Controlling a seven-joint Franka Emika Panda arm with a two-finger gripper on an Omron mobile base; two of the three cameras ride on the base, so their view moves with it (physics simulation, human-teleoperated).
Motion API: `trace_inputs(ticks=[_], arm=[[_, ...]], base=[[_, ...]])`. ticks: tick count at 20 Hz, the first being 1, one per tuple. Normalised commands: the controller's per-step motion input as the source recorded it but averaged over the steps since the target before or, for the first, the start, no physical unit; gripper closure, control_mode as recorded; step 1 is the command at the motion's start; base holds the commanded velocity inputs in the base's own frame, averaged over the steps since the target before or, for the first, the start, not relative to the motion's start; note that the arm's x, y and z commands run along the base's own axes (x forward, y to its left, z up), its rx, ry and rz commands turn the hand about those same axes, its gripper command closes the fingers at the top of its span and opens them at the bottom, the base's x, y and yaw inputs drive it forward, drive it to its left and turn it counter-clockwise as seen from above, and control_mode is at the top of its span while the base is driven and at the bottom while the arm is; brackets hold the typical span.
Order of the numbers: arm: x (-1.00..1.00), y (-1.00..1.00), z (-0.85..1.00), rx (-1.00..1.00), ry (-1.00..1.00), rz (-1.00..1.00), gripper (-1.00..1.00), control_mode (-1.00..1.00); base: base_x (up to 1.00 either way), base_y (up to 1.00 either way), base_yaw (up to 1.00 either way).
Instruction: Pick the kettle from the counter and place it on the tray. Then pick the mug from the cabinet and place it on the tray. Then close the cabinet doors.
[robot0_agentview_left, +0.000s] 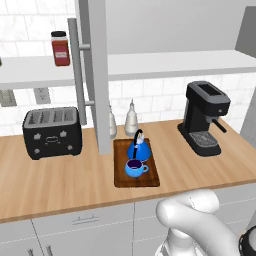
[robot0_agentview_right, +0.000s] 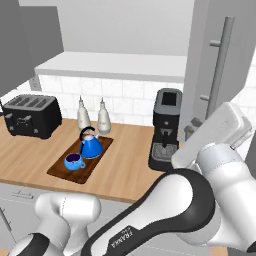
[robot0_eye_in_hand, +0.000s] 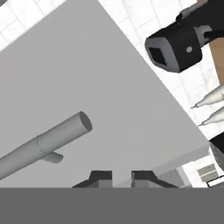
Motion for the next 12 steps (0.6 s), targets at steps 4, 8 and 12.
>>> trace_inputs(ticks=[4,8,12], arm=[[0.28,0.0,-0.18,0.13,-0.04,0.0,1.0,-1.0],[0.42,-0.02,-0.24,0.13,0.0,0.0,1.0,-1.0],[0.79,-0.1,-0.29,0.11,0.0,0.08,1.0,-1.0]], base=[[0.0,0.0,0.0],[0.0,0.0,0.0],[0.0,0.0,0.0]])
